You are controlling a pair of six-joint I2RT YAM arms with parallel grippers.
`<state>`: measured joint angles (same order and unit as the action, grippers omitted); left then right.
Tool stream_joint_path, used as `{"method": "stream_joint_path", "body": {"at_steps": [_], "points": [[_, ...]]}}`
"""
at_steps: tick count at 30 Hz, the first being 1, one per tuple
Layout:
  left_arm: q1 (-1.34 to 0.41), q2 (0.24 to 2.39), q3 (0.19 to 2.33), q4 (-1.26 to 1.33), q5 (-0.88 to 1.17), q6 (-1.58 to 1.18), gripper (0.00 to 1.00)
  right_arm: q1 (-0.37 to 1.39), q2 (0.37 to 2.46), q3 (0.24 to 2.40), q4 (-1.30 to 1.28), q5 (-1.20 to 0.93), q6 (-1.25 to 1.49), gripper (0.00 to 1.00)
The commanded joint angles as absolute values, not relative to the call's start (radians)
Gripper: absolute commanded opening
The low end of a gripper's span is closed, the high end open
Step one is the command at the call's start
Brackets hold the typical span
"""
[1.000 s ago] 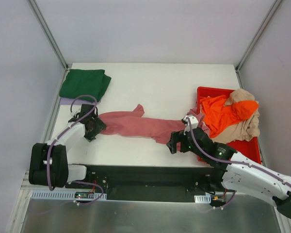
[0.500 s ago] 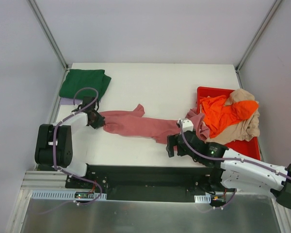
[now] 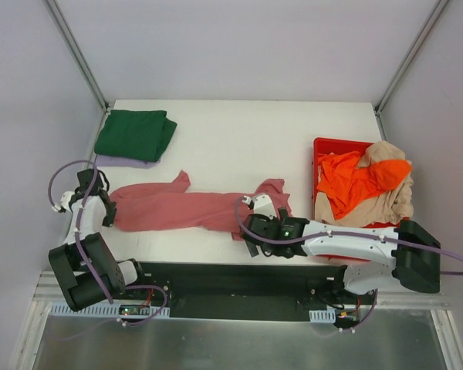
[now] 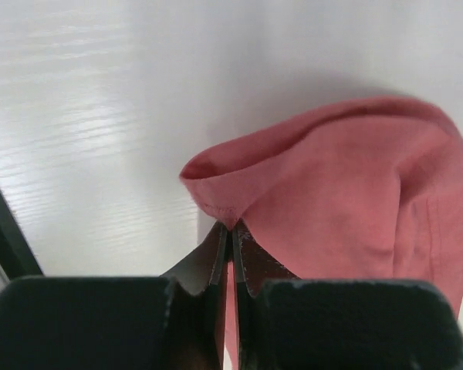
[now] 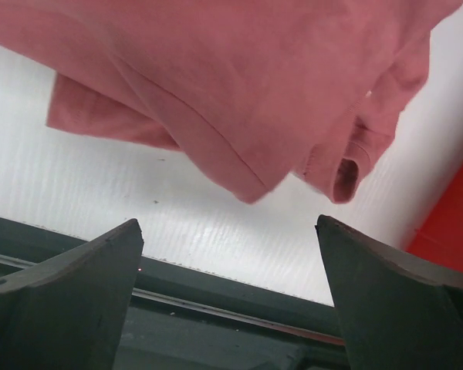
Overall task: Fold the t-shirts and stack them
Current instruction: Flatten out the tshirt
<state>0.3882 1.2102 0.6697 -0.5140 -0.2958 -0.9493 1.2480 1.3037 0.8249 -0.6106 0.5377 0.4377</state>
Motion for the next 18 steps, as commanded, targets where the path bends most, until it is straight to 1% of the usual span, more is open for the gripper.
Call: {"method": "stream_joint_path", "body": {"at_steps": [1, 5, 7, 10, 14, 18], "points": [[0.429, 1.210, 0.692, -0.578, -0.252, -0.870, 0.00, 1.281, 1.364, 0.882, -0.609, 0.575, 0.442, 0.97], [0.430, 1.238, 0.683, -0.554, -0.166, -0.839, 0.00, 1.284, 1.390, 0.865, -0.448, 0.448, 0.396, 0.92], [0.430, 1.233, 0.672, -0.542, -0.146, -0.830, 0.00, 1.284, 1.400, 0.859, -0.402, 0.426, 0.400, 0.90], [0.429, 1.210, 0.654, -0.528, -0.126, -0.824, 0.00, 1.284, 1.425, 0.851, -0.393, 0.455, 0.419, 0.87], [0.428, 1.180, 0.644, -0.518, -0.124, -0.815, 0.00, 1.281, 1.462, 0.822, -0.393, 0.529, 0.469, 0.86], [0.428, 1.169, 0.634, -0.514, -0.126, -0.816, 0.00, 1.281, 1.460, 0.802, -0.402, 0.555, 0.508, 0.85]]}}
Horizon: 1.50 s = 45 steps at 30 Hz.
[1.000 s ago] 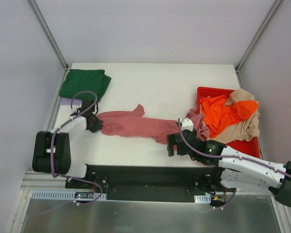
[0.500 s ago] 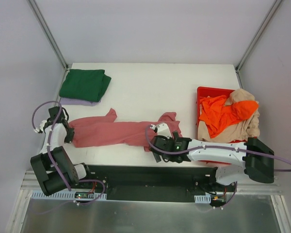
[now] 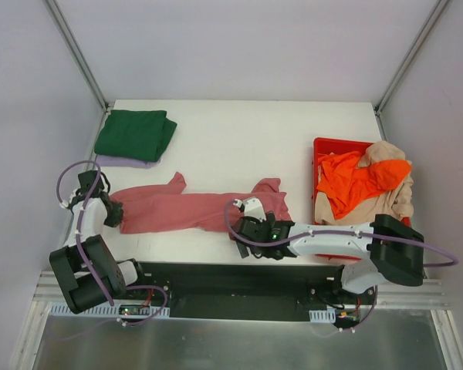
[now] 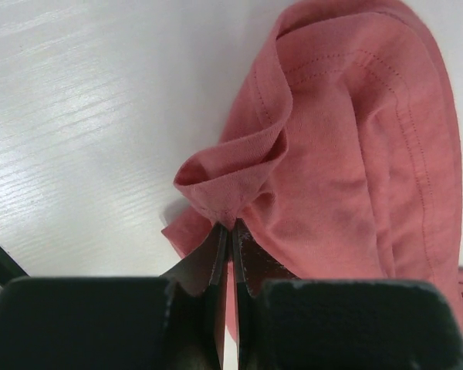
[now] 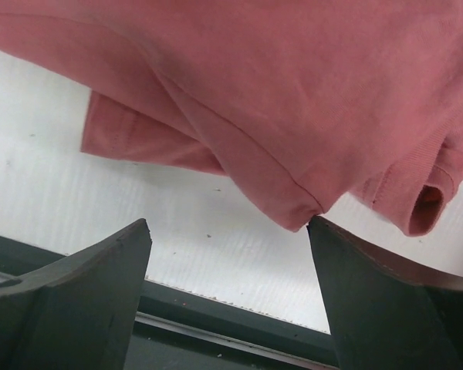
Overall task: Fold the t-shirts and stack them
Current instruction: Flatten out the tshirt
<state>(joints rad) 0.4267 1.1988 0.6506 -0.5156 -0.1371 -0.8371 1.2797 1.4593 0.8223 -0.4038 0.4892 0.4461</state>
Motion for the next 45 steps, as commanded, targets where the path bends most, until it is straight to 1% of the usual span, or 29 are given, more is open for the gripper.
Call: {"method": "stream_joint_path", "body": {"at_steps": [1, 5, 6, 10, 14, 17, 18, 24, 26, 29, 31, 33, 35, 40, 45], "points": [[0.426, 1.167, 0.634, -0.514, -0.126, -0.816, 0.00, 1.278, 1.457, 0.796, -0.408, 0.561, 0.521, 0.85], [0.428, 1.167, 0.630, -0.511, -0.117, -0.813, 0.00, 1.264, 1.454, 0.764, -0.376, 0.575, 0.526, 0.84], [0.428, 1.166, 0.630, -0.509, -0.109, -0.813, 0.00, 1.261, 1.454, 0.756, -0.352, 0.583, 0.517, 0.82], [0.426, 1.175, 0.632, -0.505, -0.089, -0.805, 0.00, 1.227, 1.480, 0.753, -0.240, 0.569, 0.494, 0.69], [0.428, 1.173, 0.626, -0.503, -0.054, -0.810, 0.00, 1.224, 1.454, 0.813, -0.285, 0.600, 0.500, 0.33], [0.419, 1.152, 0.630, -0.494, 0.030, -0.811, 0.00, 1.230, 1.366, 0.821, -0.327, 0.638, 0.503, 0.06], [0.410, 1.140, 0.638, -0.494, 0.053, -0.815, 0.00, 1.232, 1.329, 0.815, -0.331, 0.650, 0.497, 0.00], [0.376, 0.970, 0.739, -0.500, 0.274, -0.804, 0.00, 1.232, 1.073, 0.888, -0.504, 0.631, 0.396, 0.01], [0.376, 0.881, 0.788, -0.509, 0.346, -0.822, 0.00, 1.230, 0.955, 0.908, -0.511, 0.612, 0.335, 0.00], [0.376, 0.755, 0.926, -0.560, 0.364, -0.838, 0.00, 1.227, 0.792, 0.959, -0.514, 0.583, 0.250, 0.00], [0.374, 0.733, 1.097, -0.633, 0.396, -0.803, 0.00, 1.227, 0.689, 1.040, -0.535, 0.516, 0.227, 0.00], [0.374, 0.729, 1.222, -0.676, 0.411, -0.802, 0.00, 1.226, 0.640, 1.100, -0.538, 0.453, 0.212, 0.00], [0.374, 0.718, 1.343, -0.715, 0.397, -0.804, 0.00, 1.227, 0.614, 1.181, -0.543, 0.405, 0.186, 0.00], [0.374, 0.750, 1.702, -0.811, 0.255, -0.738, 0.00, 1.227, 0.629, 1.395, -0.575, 0.324, 0.123, 0.00], [0.374, 0.813, 1.940, -0.885, 0.086, -0.693, 0.00, 1.226, 0.701, 1.577, -0.610, 0.261, 0.094, 0.01]]}}
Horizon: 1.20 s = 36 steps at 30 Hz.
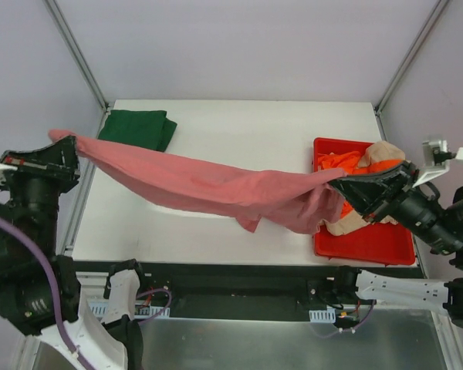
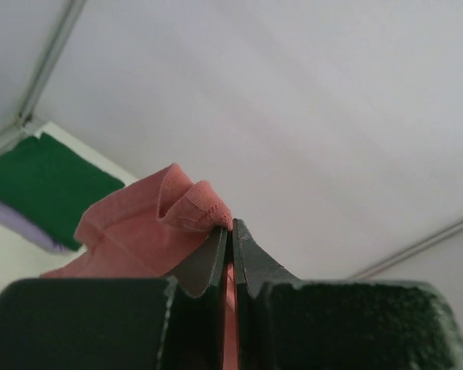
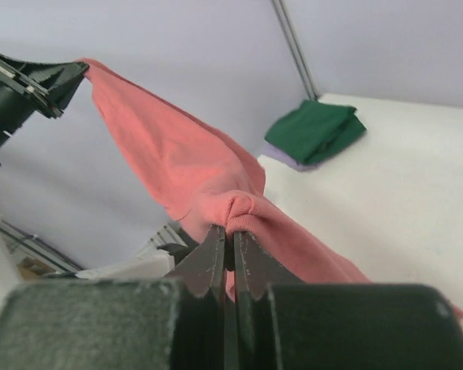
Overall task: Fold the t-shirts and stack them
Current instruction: Flatten out the tshirt
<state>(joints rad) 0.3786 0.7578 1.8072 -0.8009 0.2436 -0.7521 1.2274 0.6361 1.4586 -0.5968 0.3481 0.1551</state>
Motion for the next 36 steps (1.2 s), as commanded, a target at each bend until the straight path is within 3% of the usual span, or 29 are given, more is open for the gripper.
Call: {"method": "stream_joint_path", "body": {"at_steps": [1, 5, 9, 14, 17, 20, 24, 29, 36], "points": [[0.374, 0.827, 1.986, -0.888, 0.066, -0.689, 0.00, 1.227, 0.713, 1.610, -0.607, 0.247, 0.086, 0.00], [0.374, 0.890, 2.150, -0.920, -0.021, -0.672, 0.00, 1.227, 0.745, 1.710, -0.568, 0.198, 0.068, 0.00], [0.374, 0.905, 2.163, -0.927, -0.115, -0.650, 0.00, 1.227, 0.756, 1.727, -0.537, 0.285, 0.025, 0.01], [0.374, 0.988, 2.071, -0.923, -0.206, -0.661, 0.00, 1.227, 0.796, 1.743, -0.509, 0.648, -0.122, 0.00], [0.374, 1.034, 1.958, -0.901, -0.138, -0.683, 0.00, 1.227, 0.839, 1.678, -0.401, 0.930, -0.294, 0.00], [0.373, 1.031, 1.780, -0.766, -0.040, -0.701, 0.00, 1.210, 0.905, 1.597, -0.237, 1.040, -0.474, 0.00], [0.373, 1.031, 1.556, -0.562, -0.028, -0.747, 0.00, 1.007, 1.017, 1.580, -0.241, 0.951, -0.427, 0.01], [0.347, 1.165, 1.419, -0.447, -0.040, -0.742, 0.00, 0.630, 1.173, 1.485, -0.256, 0.564, -0.162, 0.01], [0.178, 1.642, 1.561, -0.411, -0.207, -0.693, 0.00, 0.396, 1.486, 1.430, -0.031, 0.261, 0.024, 0.00]]}}
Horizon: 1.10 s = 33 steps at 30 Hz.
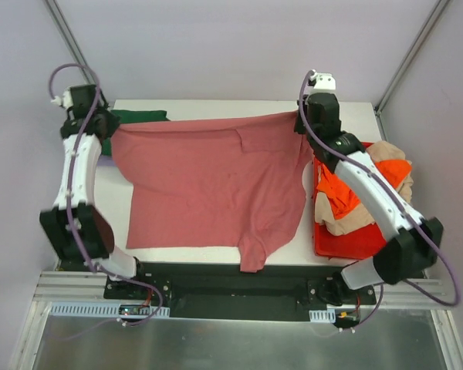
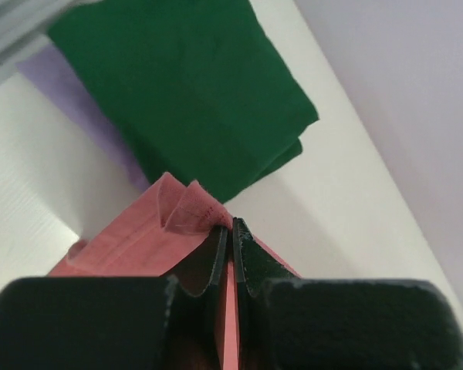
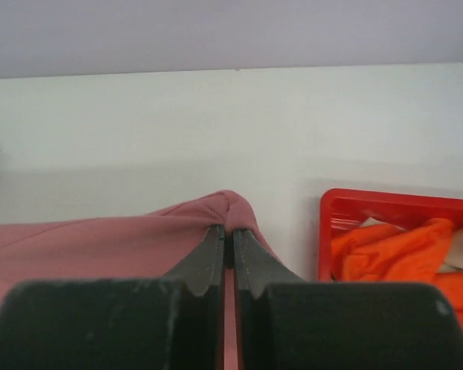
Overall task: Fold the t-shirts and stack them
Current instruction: Flatten out the tshirt
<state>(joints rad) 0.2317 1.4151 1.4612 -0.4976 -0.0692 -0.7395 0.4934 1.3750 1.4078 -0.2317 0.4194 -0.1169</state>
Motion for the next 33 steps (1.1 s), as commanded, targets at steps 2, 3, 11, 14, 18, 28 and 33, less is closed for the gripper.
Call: {"method": "stream_joint_path", "body": {"at_steps": [2, 3, 11, 14, 18, 28, 33], "points": [[0.175, 1.770, 1.633, -0.411, -0.199, -0.703, 0.00, 0.361, 1.621, 1.478, -0.023, 0.213, 0.047, 0.01], [0.175, 1.834, 1.661, -0.411, -0.192, -0.706, 0.00, 0.339, 1.673, 1.506, -0.021, 0.186, 0.060, 0.00], [0.146, 2.111, 1.882, -0.410, -0.130, -0.680, 0.03, 0.258, 2.075, 1.819, -0.003, 0.086, 0.126, 0.13], [0.129, 2.111, 1.907, -0.413, -0.149, -0.664, 0.40, 0.247, 2.192, 1.964, -0.020, 0.097, 0.085, 0.50], [0.120, 2.011, 1.853, -0.425, -0.138, -0.638, 0.92, 0.252, 2.223, 2.111, -0.234, 0.048, 0.035, 0.77], [0.112, 1.372, 1.257, -0.509, -0.077, -0.728, 0.99, 0.414, 1.550, 1.335, -0.280, 0.112, 0.026, 0.96], [0.088, 1.079, 0.792, -0.500, 0.055, -0.912, 0.99, 0.569, 1.324, 0.995, -0.414, 0.164, 0.201, 0.97]]}}
